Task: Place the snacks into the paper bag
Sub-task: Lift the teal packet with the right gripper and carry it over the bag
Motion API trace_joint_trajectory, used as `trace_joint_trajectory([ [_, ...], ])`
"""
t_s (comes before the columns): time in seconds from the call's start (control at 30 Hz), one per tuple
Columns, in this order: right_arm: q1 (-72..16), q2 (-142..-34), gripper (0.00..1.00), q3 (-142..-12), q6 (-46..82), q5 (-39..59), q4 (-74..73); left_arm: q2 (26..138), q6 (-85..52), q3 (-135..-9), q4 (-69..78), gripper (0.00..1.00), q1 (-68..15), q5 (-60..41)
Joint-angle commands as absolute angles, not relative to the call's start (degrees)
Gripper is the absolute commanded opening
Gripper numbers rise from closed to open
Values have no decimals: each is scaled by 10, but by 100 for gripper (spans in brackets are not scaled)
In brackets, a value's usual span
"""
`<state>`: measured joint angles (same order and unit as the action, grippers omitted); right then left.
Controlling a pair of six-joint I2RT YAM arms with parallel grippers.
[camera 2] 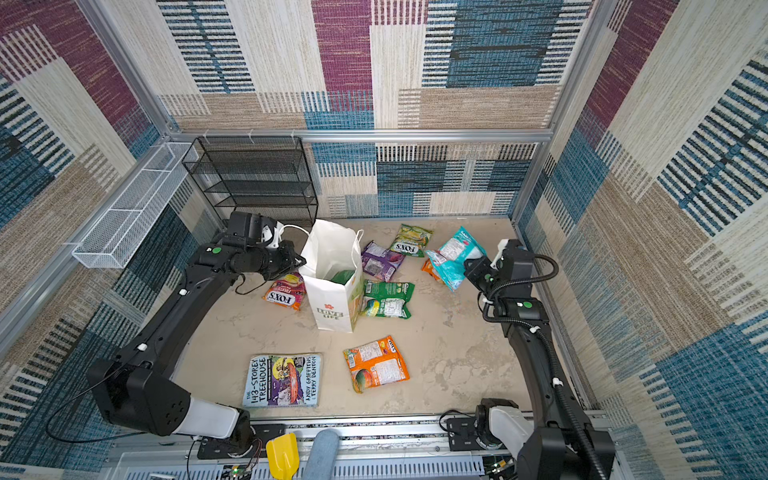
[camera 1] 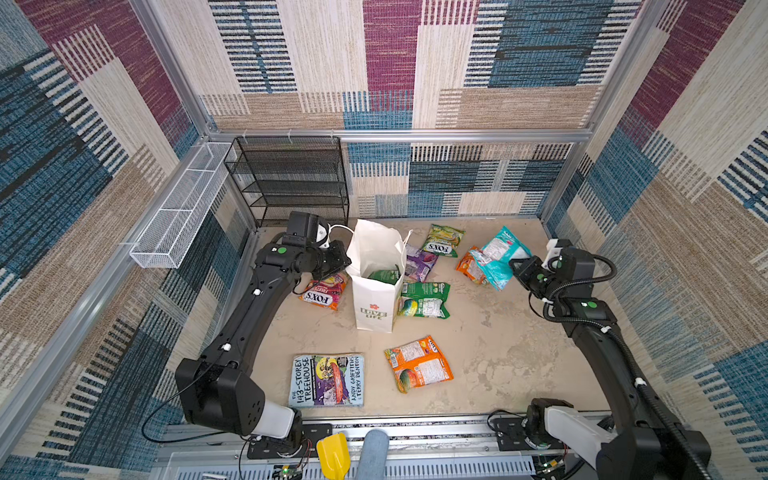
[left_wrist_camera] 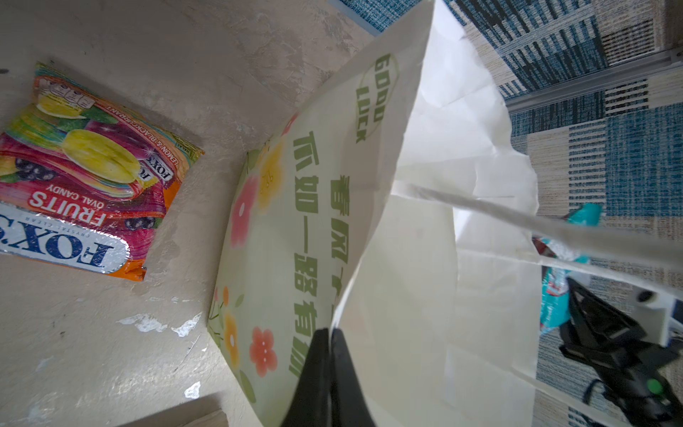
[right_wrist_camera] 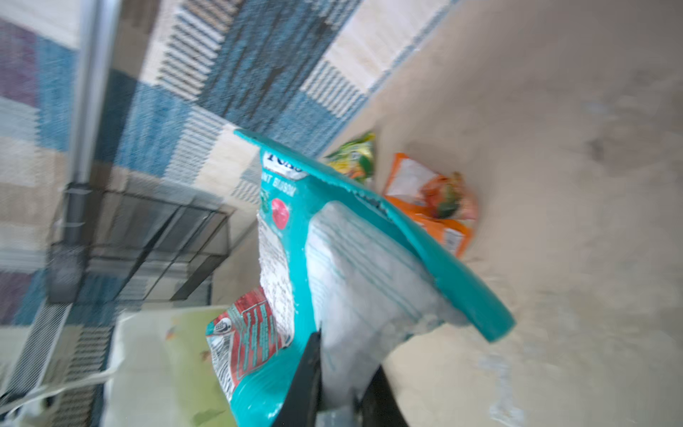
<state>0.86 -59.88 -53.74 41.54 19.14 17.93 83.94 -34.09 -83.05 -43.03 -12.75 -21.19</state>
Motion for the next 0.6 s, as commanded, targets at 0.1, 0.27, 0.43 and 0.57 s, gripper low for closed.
trace_joint_trajectory([
  [0.1,-131,-621,0,-694,430,139,179,833,-339,-834,-430,0,-127,-210],
  [0.27,-235,-688,0,-808,422,105,183,834,-338,-834,-427,0,-127,-218],
  [0.43,-322,-776,0,-928,392,62,205,835,-338,-833,-425,0,-127,-216],
  [0.57,-360,-851,0,-1018,366,51,227,836,-338,-833,-425,0,-126,-217],
])
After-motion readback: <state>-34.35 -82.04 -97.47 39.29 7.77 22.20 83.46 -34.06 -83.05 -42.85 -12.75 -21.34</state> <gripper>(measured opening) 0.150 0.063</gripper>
